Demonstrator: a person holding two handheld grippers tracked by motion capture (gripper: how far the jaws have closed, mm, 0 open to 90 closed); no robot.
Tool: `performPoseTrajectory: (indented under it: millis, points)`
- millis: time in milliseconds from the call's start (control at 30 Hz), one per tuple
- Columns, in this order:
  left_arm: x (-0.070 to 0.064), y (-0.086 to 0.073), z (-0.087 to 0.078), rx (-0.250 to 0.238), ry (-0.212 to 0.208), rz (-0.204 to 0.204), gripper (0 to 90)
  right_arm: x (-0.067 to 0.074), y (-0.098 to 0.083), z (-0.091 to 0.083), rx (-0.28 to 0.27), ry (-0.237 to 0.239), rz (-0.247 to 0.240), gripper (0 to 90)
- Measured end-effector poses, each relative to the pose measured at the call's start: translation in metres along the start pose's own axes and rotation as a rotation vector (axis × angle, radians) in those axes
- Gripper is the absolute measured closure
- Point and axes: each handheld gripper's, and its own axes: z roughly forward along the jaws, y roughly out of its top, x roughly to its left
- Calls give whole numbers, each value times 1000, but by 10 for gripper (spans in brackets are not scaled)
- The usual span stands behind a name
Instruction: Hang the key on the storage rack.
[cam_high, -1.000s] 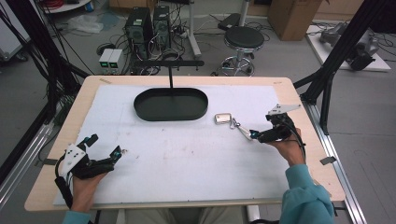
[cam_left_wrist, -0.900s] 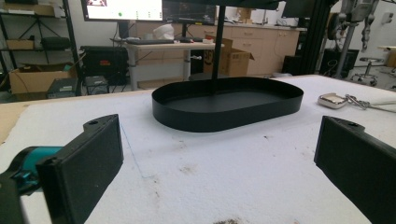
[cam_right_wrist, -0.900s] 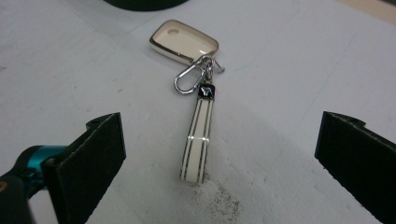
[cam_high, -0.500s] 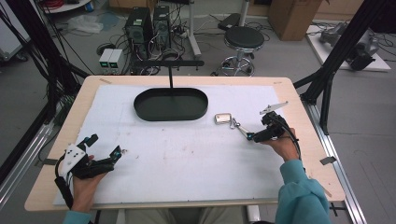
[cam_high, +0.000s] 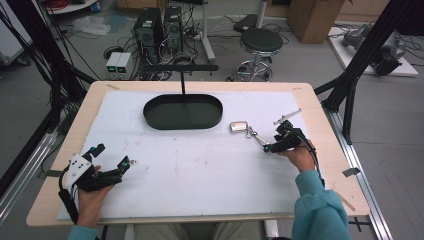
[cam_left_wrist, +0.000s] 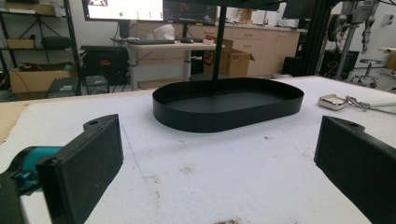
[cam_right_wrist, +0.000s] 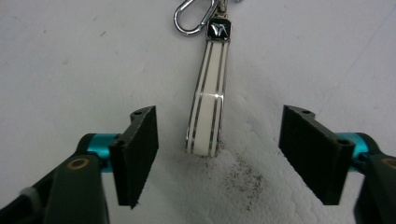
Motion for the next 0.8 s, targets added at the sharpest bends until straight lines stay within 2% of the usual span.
performPoseTrajectory:
  millis: [233, 600, 800]
  points:
    - [0, 0, 0, -1, 0, 0, 17, 1, 1, 3, 31, -1, -1, 416]
    - [0, 0, 0, -3, 3, -4, 17, 0, 1, 6, 43, 9, 18, 535]
    - [0, 0, 0, -6, 6, -9, 17, -2, 1, 6, 45, 30, 30, 598]
